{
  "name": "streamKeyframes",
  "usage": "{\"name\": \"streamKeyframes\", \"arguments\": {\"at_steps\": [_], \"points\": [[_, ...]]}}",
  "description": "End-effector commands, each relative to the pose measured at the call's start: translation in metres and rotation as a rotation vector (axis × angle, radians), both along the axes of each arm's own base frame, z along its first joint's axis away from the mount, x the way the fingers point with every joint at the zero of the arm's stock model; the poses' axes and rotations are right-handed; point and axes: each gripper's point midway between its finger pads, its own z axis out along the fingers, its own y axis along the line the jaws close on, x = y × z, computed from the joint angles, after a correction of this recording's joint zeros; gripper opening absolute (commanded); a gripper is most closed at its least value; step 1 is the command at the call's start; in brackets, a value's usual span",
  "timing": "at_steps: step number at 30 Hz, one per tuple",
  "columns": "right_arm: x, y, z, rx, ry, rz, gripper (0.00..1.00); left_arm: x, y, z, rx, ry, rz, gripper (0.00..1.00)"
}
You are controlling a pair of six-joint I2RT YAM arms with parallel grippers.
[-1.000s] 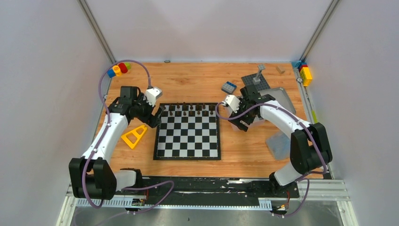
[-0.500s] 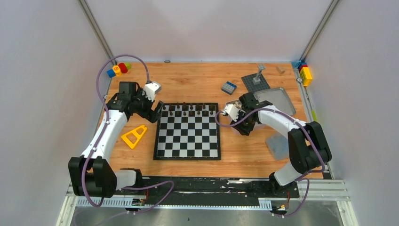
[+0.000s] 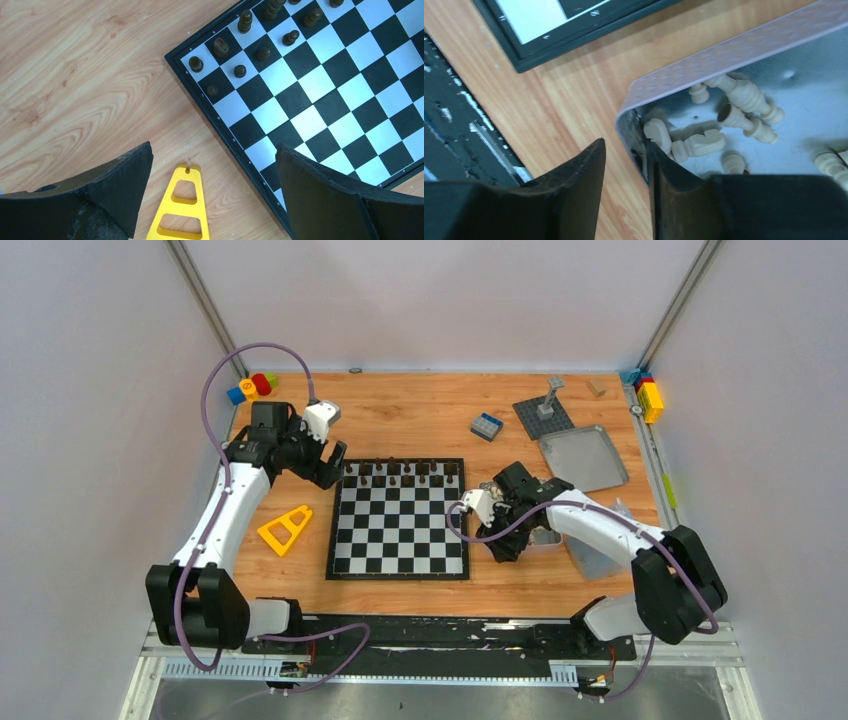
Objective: Set up the chess pieces on the board
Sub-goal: Move the storage box to the center of the board.
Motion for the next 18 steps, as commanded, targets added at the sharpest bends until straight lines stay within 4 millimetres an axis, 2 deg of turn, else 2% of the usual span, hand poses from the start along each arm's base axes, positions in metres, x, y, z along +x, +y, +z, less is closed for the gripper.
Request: {"name": "streamKeyframes", "arguments": {"at_steps": [1, 5, 8, 10, 14, 18], "points": [[-0.014, 0.013, 0.019, 0.078, 0.026, -0.035, 0.45, 0.004, -0.007, 0.013, -0.038, -0.008, 0.008, 1.00], [0.011, 0.015, 0.049, 0.125, -0.072, -0.104, 0.59, 0.003, -0.006, 0.015, -0.041, -0.013, 0.017, 1.00], [0.030, 0.009, 0.070, 0.176, -0.107, -0.185, 0.61, 0.002, -0.005, 0.018, -0.040, -0.028, 0.021, 1.00], [0.042, 0.002, 0.076, 0.185, -0.120, -0.243, 0.59, 0.002, -0.005, 0.018, -0.040, -0.033, 0.026, 1.00], [0.063, -0.019, 0.067, 0.142, -0.109, -0.357, 0.55, 0.002, -0.006, 0.017, -0.046, -0.032, 0.025, 1.00], [0.069, -0.030, 0.050, 0.082, -0.094, -0.401, 0.54, 0.002, -0.006, 0.017, -0.044, -0.036, 0.024, 1.00]]}}
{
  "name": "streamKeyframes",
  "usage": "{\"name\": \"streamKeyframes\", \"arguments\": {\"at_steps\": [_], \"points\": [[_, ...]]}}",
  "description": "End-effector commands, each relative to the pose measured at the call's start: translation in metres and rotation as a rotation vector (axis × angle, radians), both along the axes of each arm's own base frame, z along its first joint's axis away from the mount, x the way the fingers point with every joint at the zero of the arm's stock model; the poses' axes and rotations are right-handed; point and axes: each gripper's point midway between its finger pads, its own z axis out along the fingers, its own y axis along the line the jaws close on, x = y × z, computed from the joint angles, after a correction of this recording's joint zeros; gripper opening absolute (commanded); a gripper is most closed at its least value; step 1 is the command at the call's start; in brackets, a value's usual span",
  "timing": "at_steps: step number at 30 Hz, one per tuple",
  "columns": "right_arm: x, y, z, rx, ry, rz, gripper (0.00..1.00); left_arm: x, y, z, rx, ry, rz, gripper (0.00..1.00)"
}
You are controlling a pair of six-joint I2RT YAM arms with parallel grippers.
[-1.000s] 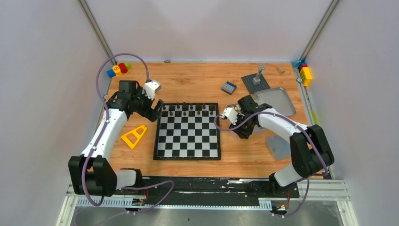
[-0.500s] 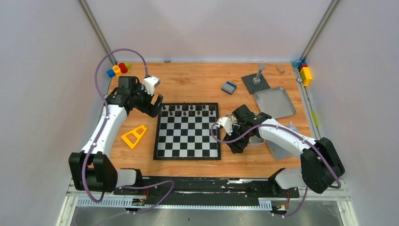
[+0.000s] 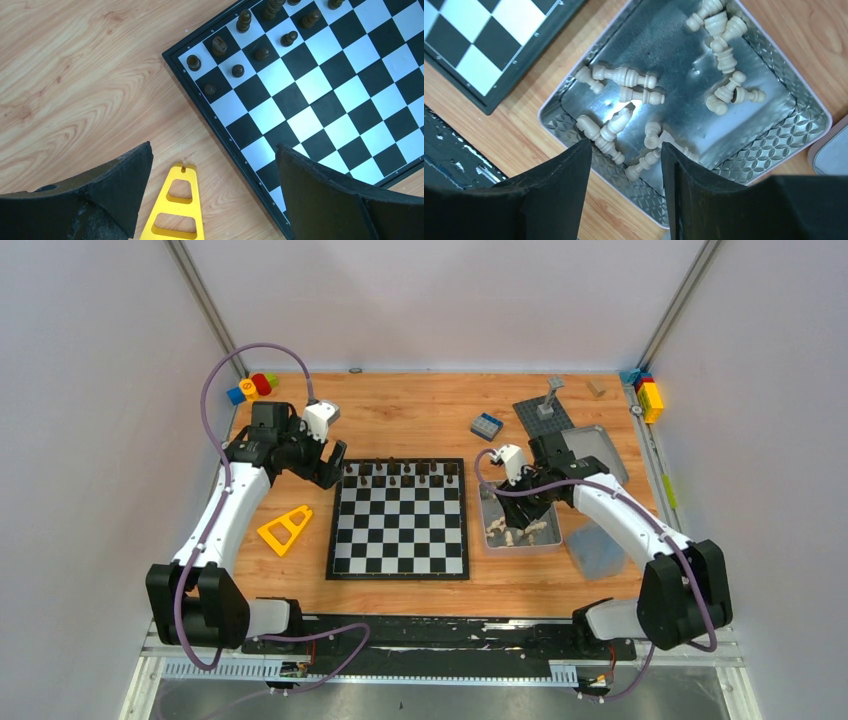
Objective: Set up the chess pieces on the board
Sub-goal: Move the storage box to the center of the board, then pick up the chess piece from the storage box.
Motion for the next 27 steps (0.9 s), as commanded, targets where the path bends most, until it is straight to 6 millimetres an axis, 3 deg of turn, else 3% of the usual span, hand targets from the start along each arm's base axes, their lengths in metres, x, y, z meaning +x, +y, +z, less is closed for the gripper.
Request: {"name": "streamKeyframes", "arguments": {"at_steps": [1, 16, 22, 27], "points": [[0.012, -0.007, -0.011, -0.041, 0.013, -0.062, 0.55, 0.004, -0.004, 0.019, -0.025, -0.060, 0.004, 1.00], [0.013, -0.026, -0.057, -0.154, 0.081, -0.092, 0.52, 0.002, -0.006, 0.017, -0.031, -0.058, -0.001, 1.00], [0.009, -0.027, -0.065, -0.163, 0.108, -0.087, 0.39, 0.001, -0.005, 0.016, -0.029, -0.059, 0.001, 1.00], [0.016, -0.022, -0.053, -0.135, 0.078, -0.092, 0.22, 0.001, -0.005, 0.017, -0.031, -0.060, 0.001, 1.00]]}}
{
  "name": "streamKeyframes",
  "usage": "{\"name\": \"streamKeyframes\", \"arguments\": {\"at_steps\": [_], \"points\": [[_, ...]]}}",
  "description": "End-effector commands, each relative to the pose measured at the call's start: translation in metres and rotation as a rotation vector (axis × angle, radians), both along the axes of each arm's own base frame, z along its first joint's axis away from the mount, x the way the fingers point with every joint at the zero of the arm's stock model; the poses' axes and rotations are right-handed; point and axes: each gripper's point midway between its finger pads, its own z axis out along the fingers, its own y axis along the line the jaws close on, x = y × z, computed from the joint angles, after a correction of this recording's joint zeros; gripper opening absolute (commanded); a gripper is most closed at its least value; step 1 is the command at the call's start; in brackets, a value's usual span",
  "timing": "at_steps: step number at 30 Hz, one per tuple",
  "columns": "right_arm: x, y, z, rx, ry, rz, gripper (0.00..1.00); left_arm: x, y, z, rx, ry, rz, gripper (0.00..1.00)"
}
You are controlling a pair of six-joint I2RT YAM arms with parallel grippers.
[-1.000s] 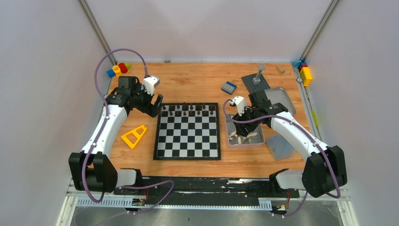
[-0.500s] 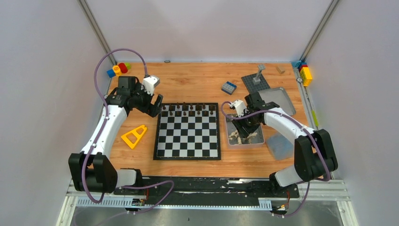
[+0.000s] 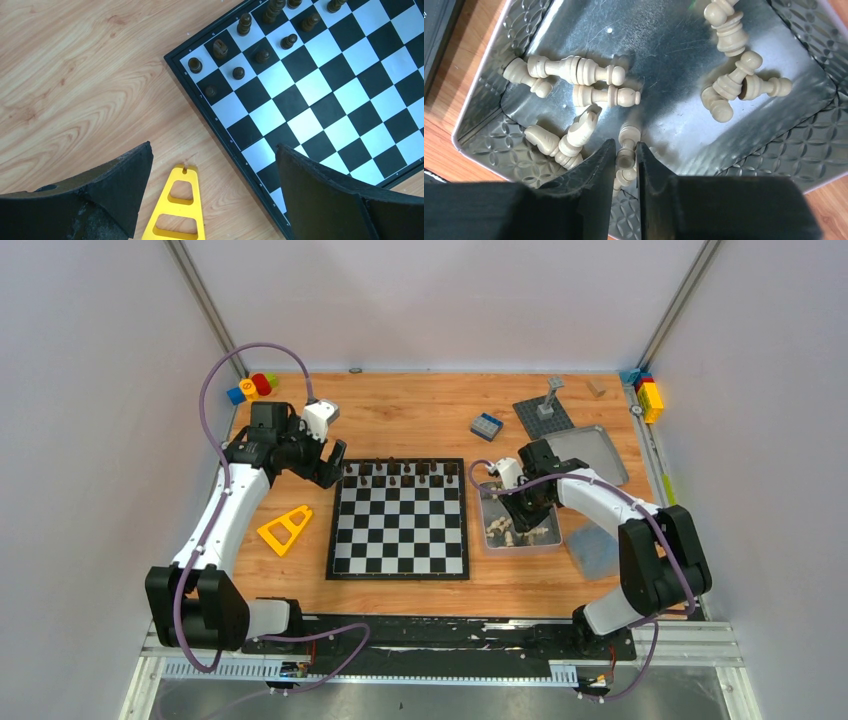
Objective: Set up the chess pieces on the board
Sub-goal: Pick up the chess piece from the storage box.
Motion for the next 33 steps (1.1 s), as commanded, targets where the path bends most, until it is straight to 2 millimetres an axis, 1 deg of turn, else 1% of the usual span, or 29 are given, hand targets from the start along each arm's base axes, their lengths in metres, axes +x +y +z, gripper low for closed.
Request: {"name": "streamKeyframes", "arguments": {"at_steps": [1, 4, 9, 11, 15, 23, 25, 28, 33], "points": [[0.015, 0.006, 0.017, 0.033, -0.067, -0.014, 0.19, 0.001, -0.005, 0.014, -0.029, -0.046, 0.001, 1.00], [0.023, 0.007, 0.037, 0.042, -0.113, -0.015, 0.12, 0.000, -0.005, 0.014, -0.027, -0.049, 0.001, 1.00], [0.028, 0.010, 0.064, 0.063, -0.150, -0.015, 0.05, 0.000, -0.005, 0.014, -0.030, -0.048, 0.000, 1.00], [0.027, 0.012, 0.069, 0.076, -0.149, -0.012, 0.05, 0.000, -0.005, 0.015, -0.031, -0.050, 0.000, 1.00], [0.022, 0.023, 0.079, 0.138, -0.136, 0.015, 0.04, -0.001, -0.005, 0.016, -0.029, -0.056, -0.001, 1.00], [0.013, 0.033, 0.090, 0.198, -0.113, 0.046, 0.05, -0.002, -0.005, 0.018, -0.031, -0.060, 0.000, 1.00], [0.007, 0.036, 0.096, 0.221, -0.106, 0.072, 0.05, -0.002, -0.005, 0.018, -0.030, -0.063, -0.001, 1.00], [-0.008, 0.048, 0.102, 0.251, -0.102, 0.155, 0.05, -0.003, -0.005, 0.018, -0.031, -0.063, -0.001, 1.00], [-0.039, 0.077, 0.098, 0.252, -0.091, 0.322, 0.07, -0.001, -0.004, 0.018, -0.032, -0.062, 0.007, 1.00]]}}
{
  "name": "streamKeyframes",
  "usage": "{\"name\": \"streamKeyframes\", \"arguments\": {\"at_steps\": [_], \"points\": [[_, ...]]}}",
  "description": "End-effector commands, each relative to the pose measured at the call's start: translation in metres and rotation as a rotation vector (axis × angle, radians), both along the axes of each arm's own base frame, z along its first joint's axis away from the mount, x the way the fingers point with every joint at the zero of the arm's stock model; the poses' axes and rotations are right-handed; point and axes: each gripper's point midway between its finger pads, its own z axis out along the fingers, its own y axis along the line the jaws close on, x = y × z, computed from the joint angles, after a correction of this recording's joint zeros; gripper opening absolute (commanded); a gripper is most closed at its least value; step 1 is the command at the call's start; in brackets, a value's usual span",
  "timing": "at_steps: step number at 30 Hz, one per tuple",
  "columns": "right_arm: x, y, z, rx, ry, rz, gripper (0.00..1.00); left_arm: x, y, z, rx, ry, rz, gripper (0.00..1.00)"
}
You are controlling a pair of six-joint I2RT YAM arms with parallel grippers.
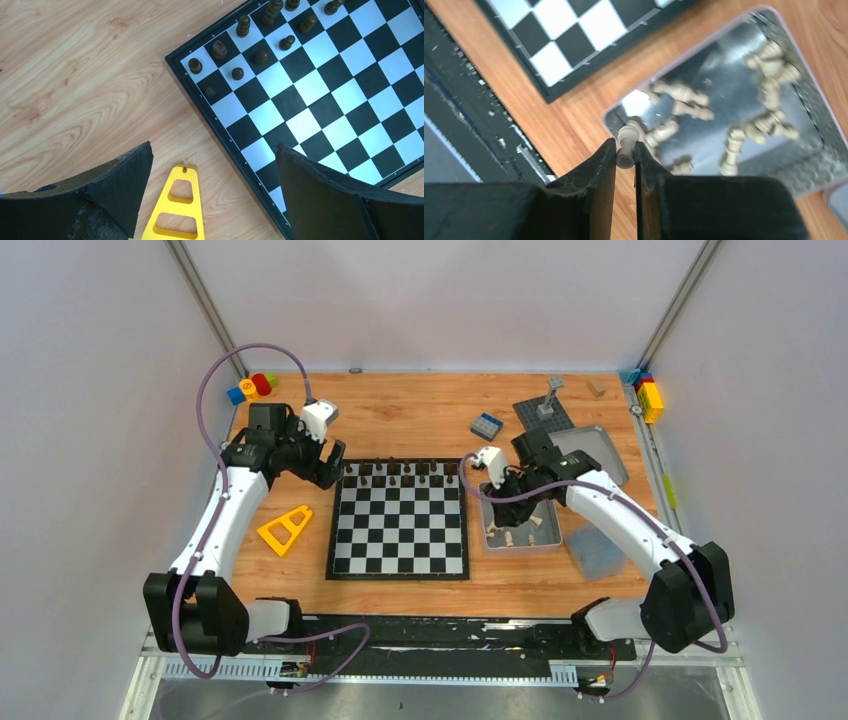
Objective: Set up the chess pieces on the board
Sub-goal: Pick up the chess piece from the storage box, then place the chess piece on the chessboard.
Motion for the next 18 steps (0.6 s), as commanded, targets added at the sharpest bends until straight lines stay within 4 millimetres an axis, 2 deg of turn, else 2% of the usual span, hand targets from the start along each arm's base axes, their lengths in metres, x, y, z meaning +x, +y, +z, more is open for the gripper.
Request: {"name": "streamKeyframes", "arguments": {"at_steps": [1, 7, 12, 18], "points": [[-0.026, 0.034, 0.012, 0.047, -0.024, 0.179, 0.07, 0.002, -0.005, 0.014, -0.030, -0.047, 0.005, 1.00], [-0.041, 0.067, -0.003, -0.008, -0.004, 0.312, 0.08, 0.005, 0.003, 0.014, -0.010, -0.053, 0.056, 1.00], [-0.045, 0.093, -0.017, -0.056, 0.001, 0.382, 0.09, 0.011, 0.016, 0.013, 0.038, -0.062, 0.126, 1.00], [-0.047, 0.112, -0.032, -0.121, 0.011, 0.434, 0.10, 0.014, 0.026, 0.010, 0.078, -0.064, 0.168, 1.00]]}}
